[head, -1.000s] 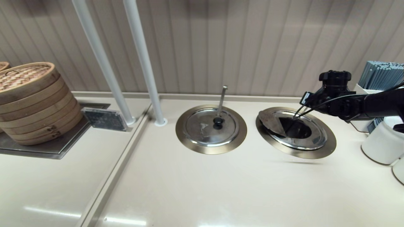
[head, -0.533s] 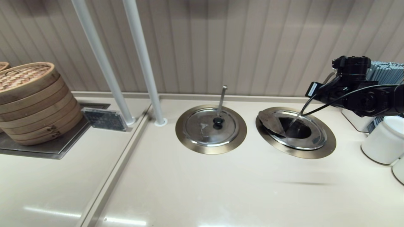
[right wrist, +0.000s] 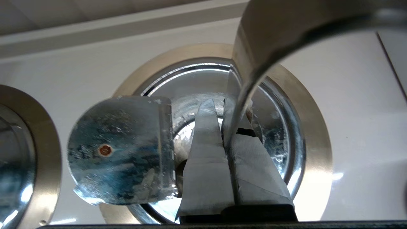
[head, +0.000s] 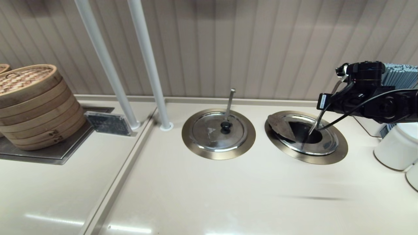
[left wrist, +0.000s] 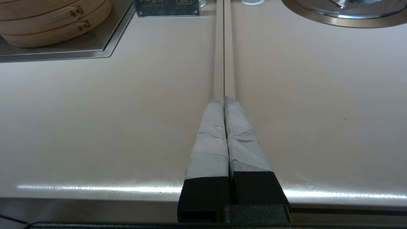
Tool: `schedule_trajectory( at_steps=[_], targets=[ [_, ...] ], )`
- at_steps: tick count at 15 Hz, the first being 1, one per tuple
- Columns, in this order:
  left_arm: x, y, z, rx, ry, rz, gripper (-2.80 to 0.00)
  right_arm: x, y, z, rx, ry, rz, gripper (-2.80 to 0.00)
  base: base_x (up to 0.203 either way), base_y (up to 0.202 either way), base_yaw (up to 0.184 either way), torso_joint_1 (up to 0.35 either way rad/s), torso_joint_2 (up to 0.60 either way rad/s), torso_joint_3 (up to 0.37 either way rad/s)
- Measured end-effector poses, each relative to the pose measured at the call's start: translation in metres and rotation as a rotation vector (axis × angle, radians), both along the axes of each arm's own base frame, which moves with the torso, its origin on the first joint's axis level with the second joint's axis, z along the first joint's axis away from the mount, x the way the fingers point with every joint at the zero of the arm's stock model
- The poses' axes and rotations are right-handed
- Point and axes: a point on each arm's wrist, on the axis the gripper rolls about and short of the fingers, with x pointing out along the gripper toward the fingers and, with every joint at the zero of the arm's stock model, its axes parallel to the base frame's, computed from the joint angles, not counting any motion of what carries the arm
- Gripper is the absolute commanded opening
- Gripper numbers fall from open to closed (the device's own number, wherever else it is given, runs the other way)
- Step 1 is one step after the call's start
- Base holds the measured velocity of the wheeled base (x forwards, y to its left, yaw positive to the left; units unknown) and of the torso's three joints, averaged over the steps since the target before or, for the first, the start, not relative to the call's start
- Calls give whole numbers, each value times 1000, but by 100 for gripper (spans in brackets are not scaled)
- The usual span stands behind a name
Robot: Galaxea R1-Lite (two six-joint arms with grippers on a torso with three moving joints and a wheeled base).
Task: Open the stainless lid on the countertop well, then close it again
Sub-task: Stir with a spoon
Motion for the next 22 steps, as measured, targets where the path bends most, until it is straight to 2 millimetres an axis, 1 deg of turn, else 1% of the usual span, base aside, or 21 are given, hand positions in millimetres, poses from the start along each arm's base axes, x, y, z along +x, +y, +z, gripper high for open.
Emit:
schedule_trajectory(
  at_steps=[2,4,6,8,10,12,14,16,19,22],
  targets=[
    [0,0,0,0,0,0,-280,-3,-8,-4,-16,68,-14,-280,0,0,0,0,0,0],
    [0,0,0,0,0,0,-280,-1,-16,-5,-17,85,-38,-280,0,0,0,0,0,0],
    [0,0,0,0,0,0,-280,6,-25,-3,-3,65,-65,-280,0,0,0,0,0,0],
    [0,0,0,0,0,0,-280,16,-31,-2,58,17,-101,-280,0,0,0,0,0,0],
    [0,0,0,0,0,0,-280,23,-26,-1,102,-28,-99,-280,0,0,0,0,0,0],
    [0,0,0,0,0,0,-280,28,-13,-1,135,-66,-75,-280,0,0,0,0,0,0],
    [0,0,0,0,0,0,-280,29,0,-4,161,-63,-51,-280,0,0,0,0,0,0],
    [0,0,0,0,0,0,-280,29,7,-7,173,-49,-26,-280,0,0,0,0,0,0],
    [0,0,0,0,0,0,-280,25,5,-5,161,-47,-24,-280,0,0,0,0,0,0],
    [0,0,0,0,0,0,-280,23,-7,-6,98,-28,-33,-280,0,0,0,0,0,0]
  ],
)
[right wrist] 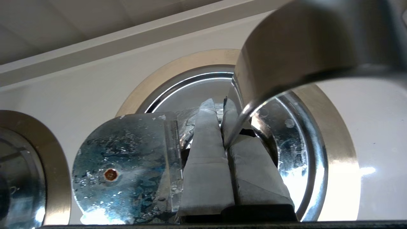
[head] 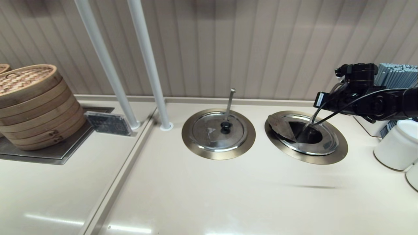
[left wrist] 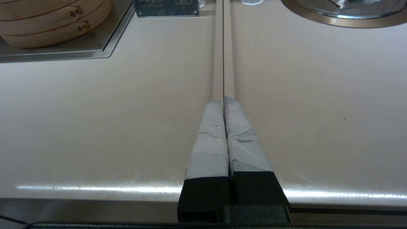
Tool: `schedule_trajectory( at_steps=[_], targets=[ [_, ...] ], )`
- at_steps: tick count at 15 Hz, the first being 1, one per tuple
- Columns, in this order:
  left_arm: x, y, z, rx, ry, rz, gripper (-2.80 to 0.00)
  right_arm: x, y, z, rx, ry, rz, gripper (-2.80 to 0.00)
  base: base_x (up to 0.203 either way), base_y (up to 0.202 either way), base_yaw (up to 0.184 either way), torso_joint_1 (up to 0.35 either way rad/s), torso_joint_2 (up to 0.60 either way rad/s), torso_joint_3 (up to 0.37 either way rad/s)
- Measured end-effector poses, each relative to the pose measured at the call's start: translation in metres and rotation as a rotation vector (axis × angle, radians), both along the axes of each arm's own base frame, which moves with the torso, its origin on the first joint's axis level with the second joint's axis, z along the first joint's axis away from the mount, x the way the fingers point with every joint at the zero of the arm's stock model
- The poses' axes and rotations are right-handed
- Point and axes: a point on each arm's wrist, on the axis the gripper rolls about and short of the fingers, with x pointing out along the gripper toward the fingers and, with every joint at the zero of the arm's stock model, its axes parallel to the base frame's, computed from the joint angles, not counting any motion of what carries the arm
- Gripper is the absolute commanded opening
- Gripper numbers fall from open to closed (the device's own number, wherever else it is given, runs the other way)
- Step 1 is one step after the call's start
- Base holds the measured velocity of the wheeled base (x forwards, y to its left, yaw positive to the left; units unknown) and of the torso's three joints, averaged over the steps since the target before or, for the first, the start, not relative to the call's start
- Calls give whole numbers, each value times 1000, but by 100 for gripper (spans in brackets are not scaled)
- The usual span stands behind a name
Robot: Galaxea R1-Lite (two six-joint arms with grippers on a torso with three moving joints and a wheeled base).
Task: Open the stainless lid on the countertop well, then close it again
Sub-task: Stir with a spoon
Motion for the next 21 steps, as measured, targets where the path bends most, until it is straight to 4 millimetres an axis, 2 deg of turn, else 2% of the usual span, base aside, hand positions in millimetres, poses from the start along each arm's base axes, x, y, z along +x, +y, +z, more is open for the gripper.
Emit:
schedule_trajectory(
  at_steps=[5,10,12,16,18,21],
  targets=[
    [0,0,0,0,0,0,-280,5,-14,-10,-51,34,-38,-280,0,0,0,0,0,0],
    [0,0,0,0,0,0,-280,1,-15,-10,-64,57,-37,-280,0,0,0,0,0,0],
    [0,0,0,0,0,0,-280,-9,-8,-6,-67,89,-15,-280,0,0,0,0,0,0],
    [0,0,0,0,0,0,-280,-16,24,-2,-52,94,56,-280,0,0,0,0,0,0],
    [0,0,0,0,0,0,-280,-13,33,-3,-26,76,65,-280,0,0,0,0,0,0],
    [0,0,0,0,0,0,-280,3,32,-9,-25,9,47,-280,0,0,0,0,0,0]
  ],
)
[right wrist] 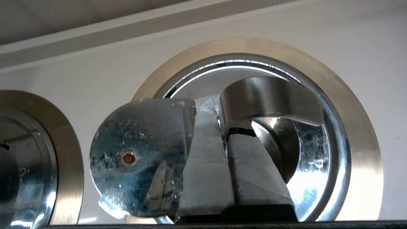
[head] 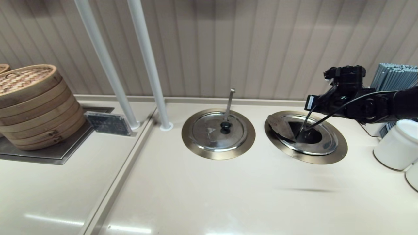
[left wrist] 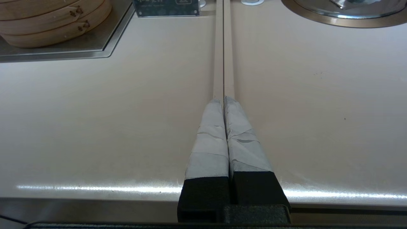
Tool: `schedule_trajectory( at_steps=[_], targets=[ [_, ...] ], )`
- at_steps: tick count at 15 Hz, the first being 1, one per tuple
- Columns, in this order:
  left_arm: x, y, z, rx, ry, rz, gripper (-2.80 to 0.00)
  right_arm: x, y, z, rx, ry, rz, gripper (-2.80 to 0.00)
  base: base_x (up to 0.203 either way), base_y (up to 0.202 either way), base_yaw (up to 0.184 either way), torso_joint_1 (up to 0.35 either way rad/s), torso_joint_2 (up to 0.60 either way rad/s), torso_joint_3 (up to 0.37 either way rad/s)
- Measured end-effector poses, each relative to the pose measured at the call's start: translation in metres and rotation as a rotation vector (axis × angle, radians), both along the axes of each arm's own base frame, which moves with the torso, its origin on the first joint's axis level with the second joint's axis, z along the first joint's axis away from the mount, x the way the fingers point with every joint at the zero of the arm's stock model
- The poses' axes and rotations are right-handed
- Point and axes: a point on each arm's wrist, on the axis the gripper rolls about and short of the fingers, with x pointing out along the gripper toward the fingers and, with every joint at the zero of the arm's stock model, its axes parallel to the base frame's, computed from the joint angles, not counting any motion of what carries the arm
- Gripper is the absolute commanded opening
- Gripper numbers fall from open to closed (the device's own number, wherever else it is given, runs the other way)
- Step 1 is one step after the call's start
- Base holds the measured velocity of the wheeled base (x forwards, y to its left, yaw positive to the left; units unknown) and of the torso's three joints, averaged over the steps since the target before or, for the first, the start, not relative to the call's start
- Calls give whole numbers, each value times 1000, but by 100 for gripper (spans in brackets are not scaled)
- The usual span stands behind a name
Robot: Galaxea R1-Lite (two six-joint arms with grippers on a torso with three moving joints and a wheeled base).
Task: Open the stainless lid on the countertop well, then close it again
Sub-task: Stir with a spoon
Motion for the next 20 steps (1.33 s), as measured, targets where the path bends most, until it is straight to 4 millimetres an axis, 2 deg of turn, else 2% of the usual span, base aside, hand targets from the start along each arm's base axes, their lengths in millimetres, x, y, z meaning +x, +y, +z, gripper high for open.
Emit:
schedule_trajectory(
  at_steps=[3,7,10,13,17,20],
  targets=[
    [0,0,0,0,0,0,-280,20,-18,-8,-21,-55,-92,-280,0,0,0,0,0,0],
    [0,0,0,0,0,1,-280,23,-35,-11,-30,-51,-128,-280,0,0,0,0,0,0],
    [0,0,0,0,0,0,-280,13,-38,-5,-37,-32,-129,-280,0,0,0,0,0,0],
    [0,0,0,0,0,0,-280,-3,-32,5,-60,-27,-102,-280,0,0,0,0,0,0],
    [0,0,0,0,0,1,-280,-13,-31,13,-79,-29,-92,-280,0,0,0,0,0,0],
    [0,0,0,0,0,0,-280,-20,-20,14,-88,-20,-58,-280,0,0,0,0,0,0]
  ],
)
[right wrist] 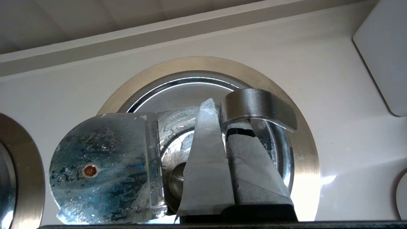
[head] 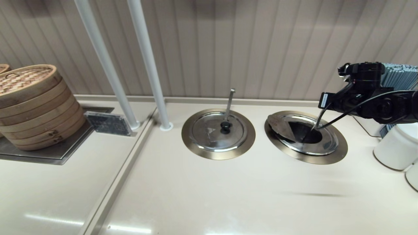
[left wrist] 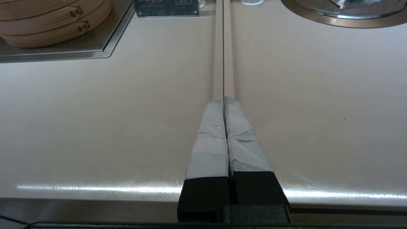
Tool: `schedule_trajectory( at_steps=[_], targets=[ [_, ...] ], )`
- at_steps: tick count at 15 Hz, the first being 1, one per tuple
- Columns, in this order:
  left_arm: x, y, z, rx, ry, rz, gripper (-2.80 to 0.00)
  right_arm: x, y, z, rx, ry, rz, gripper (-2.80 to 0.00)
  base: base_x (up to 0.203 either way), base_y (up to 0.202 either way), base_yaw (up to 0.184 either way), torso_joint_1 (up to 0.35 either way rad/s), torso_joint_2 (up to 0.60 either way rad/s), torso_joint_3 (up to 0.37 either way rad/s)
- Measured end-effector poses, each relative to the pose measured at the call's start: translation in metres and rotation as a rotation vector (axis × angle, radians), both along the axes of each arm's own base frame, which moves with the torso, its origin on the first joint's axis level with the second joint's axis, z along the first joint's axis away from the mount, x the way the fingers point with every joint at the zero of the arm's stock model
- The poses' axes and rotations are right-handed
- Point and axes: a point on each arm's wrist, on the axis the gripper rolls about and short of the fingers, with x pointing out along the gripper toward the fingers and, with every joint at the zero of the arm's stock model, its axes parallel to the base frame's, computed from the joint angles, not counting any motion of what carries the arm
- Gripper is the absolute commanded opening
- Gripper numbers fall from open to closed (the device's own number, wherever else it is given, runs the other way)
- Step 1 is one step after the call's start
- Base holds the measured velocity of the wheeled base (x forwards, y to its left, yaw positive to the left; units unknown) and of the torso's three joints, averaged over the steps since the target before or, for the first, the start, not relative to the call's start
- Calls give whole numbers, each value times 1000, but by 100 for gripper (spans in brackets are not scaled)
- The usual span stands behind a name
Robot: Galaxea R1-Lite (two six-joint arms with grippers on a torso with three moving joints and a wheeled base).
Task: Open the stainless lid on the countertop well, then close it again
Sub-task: Stir with a spoon
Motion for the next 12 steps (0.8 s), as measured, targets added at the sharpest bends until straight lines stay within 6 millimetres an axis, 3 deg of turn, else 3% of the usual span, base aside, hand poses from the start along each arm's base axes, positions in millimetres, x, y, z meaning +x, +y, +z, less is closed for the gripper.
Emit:
schedule_trajectory(
  at_steps=[6,8,12],
  targets=[
    [0,0,0,0,0,0,-280,5,29,-8,11,1,63,-280,0,0,0,0,0,0],
    [0,0,0,0,0,0,-280,16,26,-13,12,-17,51,-280,0,0,0,0,0,0],
    [0,0,0,0,0,0,-280,37,0,-24,6,-45,-24,-280,0,0,0,0,0,0]
  ],
)
